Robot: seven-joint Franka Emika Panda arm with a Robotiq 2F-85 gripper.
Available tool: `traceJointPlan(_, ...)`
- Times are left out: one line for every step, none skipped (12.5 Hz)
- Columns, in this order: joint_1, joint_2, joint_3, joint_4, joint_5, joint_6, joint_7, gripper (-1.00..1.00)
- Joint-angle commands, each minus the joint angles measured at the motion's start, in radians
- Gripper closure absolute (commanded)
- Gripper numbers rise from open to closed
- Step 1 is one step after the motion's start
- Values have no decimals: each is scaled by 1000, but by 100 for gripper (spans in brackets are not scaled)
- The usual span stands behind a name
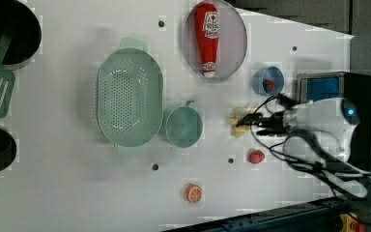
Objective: Pick Banana and place it in mug.
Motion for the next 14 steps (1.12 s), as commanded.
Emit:
traceJointPlan(-2,-2,27,8,9,68,-36,-100)
traceJointPlan(-2,9,28,7,10,75,-36,-95)
traceJointPlan(-2,14,28,8,10,92,-36,-74)
traceJointPlan(-2,14,29,8,10,126,-36,-32)
traceJointPlan(-3,14,28,0,10,130,-36,-13)
traceJointPlan(-3,14,29,-2,10,134,-36,9)
traceJointPlan(-3,13,29,0,10,136,-36,30)
traceJointPlan(-4,-6,29,0,10,135,-36,37)
traceJointPlan(-4,-30,29,0,10,133,-36,37)
traceJointPlan(-5,-65,29,0,10,127,-36,37)
traceJointPlan(-5,-115,29,4,10,96,-36,37)
traceJointPlan(-5,-167,29,14,10,40,-36,37)
traceJointPlan(-5,-241,29,41,10,-79,-36,37)
traceJointPlan(-4,-296,30,71,9,-194,-36,37)
